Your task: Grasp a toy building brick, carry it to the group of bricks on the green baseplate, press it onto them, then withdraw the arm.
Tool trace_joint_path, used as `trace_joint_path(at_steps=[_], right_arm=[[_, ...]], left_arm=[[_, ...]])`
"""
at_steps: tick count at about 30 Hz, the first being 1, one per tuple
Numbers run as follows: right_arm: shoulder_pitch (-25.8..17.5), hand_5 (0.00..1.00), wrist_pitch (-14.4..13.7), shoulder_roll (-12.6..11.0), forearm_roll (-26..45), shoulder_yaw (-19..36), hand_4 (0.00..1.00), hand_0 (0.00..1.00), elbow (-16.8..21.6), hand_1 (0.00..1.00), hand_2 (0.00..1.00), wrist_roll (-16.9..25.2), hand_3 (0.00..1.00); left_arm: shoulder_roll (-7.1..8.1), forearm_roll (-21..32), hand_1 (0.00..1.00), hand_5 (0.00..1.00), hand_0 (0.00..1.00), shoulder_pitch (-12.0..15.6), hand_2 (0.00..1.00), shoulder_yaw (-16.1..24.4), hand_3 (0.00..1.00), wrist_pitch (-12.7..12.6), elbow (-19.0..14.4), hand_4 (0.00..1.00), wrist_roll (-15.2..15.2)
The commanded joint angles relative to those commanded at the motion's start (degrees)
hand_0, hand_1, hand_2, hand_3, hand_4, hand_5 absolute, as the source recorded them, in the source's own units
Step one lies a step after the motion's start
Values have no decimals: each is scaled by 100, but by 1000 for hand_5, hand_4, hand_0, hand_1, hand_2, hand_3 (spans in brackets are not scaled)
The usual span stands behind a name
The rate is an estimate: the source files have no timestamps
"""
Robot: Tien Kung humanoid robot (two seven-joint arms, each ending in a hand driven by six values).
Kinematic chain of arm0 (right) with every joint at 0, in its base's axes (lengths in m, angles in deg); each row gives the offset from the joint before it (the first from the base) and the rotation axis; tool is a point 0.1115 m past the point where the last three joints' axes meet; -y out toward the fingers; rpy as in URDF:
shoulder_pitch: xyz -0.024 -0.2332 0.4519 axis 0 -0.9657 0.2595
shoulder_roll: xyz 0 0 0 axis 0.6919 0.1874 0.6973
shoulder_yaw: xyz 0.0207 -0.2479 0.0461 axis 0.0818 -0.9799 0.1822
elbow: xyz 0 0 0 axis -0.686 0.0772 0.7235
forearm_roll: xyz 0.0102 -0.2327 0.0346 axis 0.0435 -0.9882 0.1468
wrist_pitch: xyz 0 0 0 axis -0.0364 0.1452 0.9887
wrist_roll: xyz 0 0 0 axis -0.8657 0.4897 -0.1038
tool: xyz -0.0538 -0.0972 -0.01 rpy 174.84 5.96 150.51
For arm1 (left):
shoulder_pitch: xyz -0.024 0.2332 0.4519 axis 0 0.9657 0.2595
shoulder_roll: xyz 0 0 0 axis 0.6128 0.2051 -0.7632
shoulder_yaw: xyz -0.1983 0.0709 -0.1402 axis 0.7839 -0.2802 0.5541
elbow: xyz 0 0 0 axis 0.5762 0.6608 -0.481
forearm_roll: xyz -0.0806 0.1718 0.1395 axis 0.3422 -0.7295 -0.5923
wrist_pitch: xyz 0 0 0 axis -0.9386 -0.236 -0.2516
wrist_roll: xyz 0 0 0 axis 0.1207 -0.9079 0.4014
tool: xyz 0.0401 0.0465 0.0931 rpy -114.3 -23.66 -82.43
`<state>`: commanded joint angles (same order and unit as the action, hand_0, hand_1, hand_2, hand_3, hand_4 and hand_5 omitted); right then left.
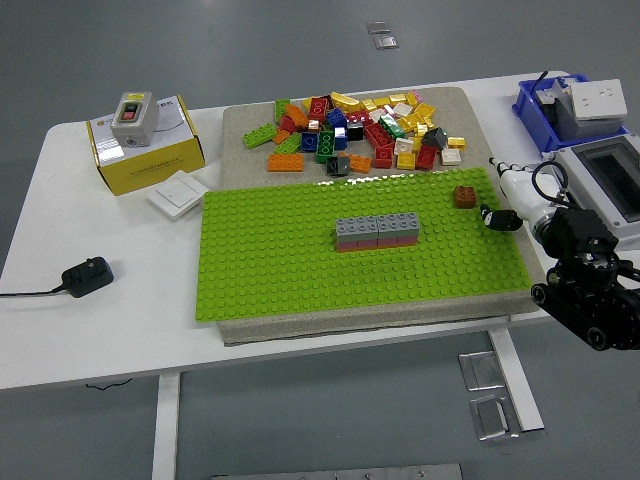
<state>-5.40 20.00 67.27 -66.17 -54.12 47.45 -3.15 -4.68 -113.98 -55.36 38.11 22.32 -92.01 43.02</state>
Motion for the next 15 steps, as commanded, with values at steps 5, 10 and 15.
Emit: trace_joint_path(at_steps=[5,10,15], right_arm=[[124,385,-22,99,205,-171,570,879,-155,974,998,138,998],[205,381,20,158,410,-344,565,880,-350,972,998,263,998],[238,381,26,180,515,-390,565,880,-386,972,998,318,998]], left_arm=[[-4,6,662,658,662,-14,572,-25,601,6,0,193,-6],[15,105,661,659,662,15,572,-81,601,11,0,193,-41],[29,66,661,659,662,47,572,-10,601,10,0,193,-19]])
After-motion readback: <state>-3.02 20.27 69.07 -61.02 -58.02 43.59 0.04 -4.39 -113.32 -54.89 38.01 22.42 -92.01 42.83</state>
